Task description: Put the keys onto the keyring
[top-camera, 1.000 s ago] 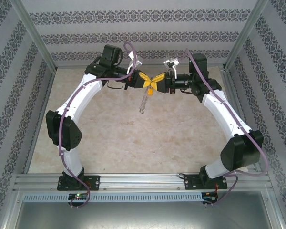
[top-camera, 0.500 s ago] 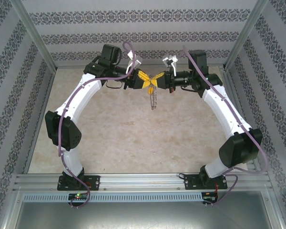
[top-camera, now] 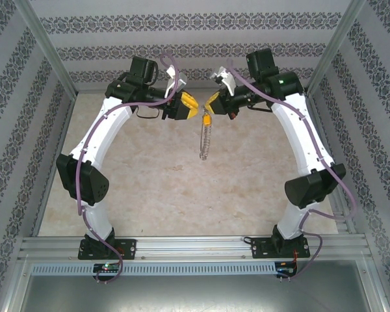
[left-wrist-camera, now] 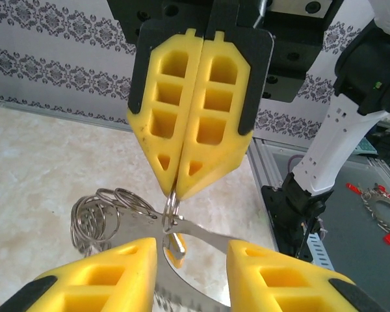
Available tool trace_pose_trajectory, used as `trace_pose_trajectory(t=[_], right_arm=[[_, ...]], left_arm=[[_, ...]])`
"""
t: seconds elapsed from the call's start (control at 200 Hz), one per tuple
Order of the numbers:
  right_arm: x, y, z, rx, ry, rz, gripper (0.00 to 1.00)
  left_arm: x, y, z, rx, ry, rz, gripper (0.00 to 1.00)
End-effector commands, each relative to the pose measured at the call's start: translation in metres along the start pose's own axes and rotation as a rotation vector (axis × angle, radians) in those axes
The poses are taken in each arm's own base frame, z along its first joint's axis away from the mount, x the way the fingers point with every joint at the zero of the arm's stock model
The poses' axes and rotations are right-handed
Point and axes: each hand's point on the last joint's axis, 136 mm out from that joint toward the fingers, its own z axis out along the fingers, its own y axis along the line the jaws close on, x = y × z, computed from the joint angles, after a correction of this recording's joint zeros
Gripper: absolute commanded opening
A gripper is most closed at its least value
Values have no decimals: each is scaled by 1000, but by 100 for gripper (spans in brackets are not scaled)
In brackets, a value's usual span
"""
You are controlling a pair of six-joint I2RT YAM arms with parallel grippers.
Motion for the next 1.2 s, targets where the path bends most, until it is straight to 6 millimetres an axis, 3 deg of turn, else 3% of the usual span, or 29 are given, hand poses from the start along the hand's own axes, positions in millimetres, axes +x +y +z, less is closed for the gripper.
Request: trace_pose_trajectory(t=[0.0,0.475,1.004,1.194], right_arm=[[15,17,-1,-38,107,-29,0],[11,29,5,-85,118,-63,0],[12,27,9,-98,116,-64,0],[12,26,10,-96,117,-63,0]], left_arm=[[-8,-14,-9,10,-1,30,34],[3,-19,8,101,3,-7,32],[6,-22,25,147,10,-7,31],[4,-24,27,167,0,-6,20]])
